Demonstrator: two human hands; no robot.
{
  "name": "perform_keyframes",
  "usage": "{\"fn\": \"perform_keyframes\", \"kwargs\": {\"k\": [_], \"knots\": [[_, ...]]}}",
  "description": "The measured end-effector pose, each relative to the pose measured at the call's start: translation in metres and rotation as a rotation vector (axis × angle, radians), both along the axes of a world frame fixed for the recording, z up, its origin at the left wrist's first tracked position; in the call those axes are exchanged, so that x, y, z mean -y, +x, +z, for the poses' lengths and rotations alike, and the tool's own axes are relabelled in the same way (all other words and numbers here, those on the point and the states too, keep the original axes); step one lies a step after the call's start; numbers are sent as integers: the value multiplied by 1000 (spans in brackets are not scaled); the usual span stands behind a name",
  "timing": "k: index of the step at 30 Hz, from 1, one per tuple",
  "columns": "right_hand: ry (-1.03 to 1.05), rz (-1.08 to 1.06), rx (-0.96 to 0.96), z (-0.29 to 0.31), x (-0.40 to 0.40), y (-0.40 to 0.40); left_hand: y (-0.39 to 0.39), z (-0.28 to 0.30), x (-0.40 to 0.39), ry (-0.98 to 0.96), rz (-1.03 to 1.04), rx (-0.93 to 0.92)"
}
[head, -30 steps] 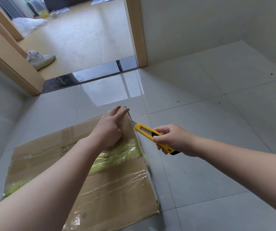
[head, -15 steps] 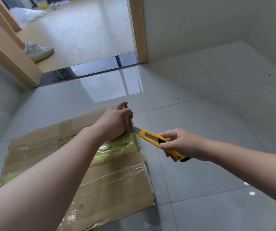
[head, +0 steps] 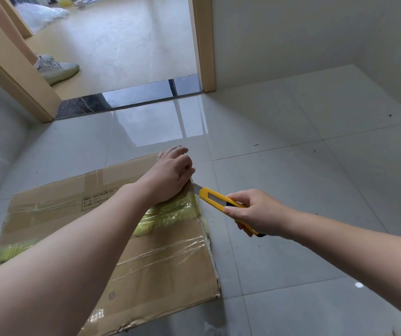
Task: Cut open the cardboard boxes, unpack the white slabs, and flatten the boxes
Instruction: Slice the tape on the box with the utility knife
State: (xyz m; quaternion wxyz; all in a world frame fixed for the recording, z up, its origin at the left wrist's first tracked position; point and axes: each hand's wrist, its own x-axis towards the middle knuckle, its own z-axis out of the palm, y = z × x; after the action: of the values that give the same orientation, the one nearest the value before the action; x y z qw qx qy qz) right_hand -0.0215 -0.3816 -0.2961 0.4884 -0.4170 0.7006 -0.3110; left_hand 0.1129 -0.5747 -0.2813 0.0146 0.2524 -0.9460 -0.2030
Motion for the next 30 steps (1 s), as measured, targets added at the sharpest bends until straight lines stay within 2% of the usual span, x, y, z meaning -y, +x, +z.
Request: {"fn": "perform_keyframes", "kwargs": {"k": [13, 21, 30], "knots": [[6, -20, 129, -1, -15, 15, -4, -2, 8, 0, -36, 20], [56, -21, 217, 2, -22, 12, -4, -8, 0, -97, -12, 45], [45, -7, 207, 0, -33, 9, -6, -7, -1, -93, -4, 45]]}}
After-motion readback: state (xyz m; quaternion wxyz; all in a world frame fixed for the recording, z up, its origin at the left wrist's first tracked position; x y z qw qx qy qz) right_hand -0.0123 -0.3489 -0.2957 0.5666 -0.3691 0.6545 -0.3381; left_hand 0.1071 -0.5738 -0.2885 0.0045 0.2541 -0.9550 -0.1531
